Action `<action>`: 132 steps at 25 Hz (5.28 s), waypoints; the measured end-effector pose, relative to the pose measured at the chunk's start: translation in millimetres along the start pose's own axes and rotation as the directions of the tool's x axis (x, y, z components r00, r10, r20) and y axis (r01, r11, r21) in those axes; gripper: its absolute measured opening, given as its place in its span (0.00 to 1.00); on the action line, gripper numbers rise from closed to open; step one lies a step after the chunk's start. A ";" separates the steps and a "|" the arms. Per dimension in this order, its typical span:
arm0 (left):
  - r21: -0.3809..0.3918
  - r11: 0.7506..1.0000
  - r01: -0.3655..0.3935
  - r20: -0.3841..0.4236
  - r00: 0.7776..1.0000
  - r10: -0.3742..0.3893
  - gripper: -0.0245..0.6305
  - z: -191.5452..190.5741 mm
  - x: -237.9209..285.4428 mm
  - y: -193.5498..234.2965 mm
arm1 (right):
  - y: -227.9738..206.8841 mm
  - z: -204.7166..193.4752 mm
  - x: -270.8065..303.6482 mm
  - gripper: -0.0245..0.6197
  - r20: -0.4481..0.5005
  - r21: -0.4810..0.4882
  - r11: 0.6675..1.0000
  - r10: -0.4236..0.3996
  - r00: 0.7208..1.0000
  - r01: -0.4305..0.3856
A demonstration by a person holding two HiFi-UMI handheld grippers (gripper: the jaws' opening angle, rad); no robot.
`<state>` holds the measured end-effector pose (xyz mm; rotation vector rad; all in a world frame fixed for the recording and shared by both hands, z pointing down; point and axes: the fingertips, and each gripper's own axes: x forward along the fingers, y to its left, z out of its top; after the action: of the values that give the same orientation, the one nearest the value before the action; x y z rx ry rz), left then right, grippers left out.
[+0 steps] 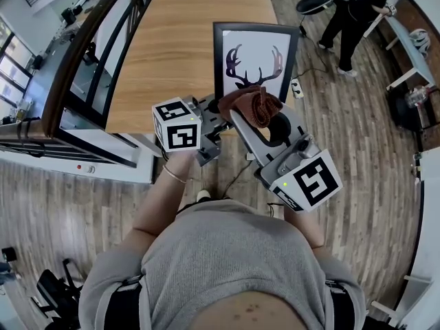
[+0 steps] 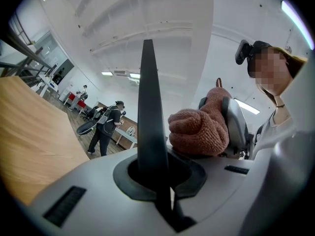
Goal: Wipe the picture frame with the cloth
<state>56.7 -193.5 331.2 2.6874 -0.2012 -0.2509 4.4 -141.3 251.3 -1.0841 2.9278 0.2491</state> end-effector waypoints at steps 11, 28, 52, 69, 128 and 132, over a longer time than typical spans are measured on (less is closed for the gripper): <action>-0.026 0.999 -0.034 0.065 0.997 0.036 0.07 7.5 -0.4 -8.5 | 20.8 -8.9 -33.6 0.19 -0.039 -0.034 0.996 0.081 0.996 -0.082; -0.041 0.998 -0.038 0.047 0.998 0.040 0.07 4.6 -0.2 -8.9 | -55.8 87.9 -35.2 0.19 0.290 -0.217 0.938 -0.203 0.935 0.271; 0.024 0.999 0.041 0.010 0.999 -0.041 0.07 3.3 -0.4 -20.6 | -86.6 81.4 32.3 0.19 0.248 -0.338 0.882 -0.252 0.935 0.328; 0.051 0.999 0.017 0.020 1.000 -0.018 0.07 6.7 -1.6 -20.3 | -74.2 68.4 16.5 0.19 0.232 -0.241 0.919 -0.257 0.938 0.311; 0.018 1.000 0.022 0.109 0.994 -0.024 0.07 19.8 0.0 -27.4 | -19.8 13.7 -21.5 0.19 0.125 -0.155 0.961 -0.213 0.969 0.231; 0.012 1.000 0.011 0.100 0.995 -0.012 0.07 17.5 -0.4 -24.7 | -20.2 12.7 -24.7 0.19 0.131 -0.129 0.964 -0.215 0.968 0.231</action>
<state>55.3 -178.4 305.0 2.6901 -0.2183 -0.3889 35.8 -138.5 237.4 -1.3562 2.6905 0.5059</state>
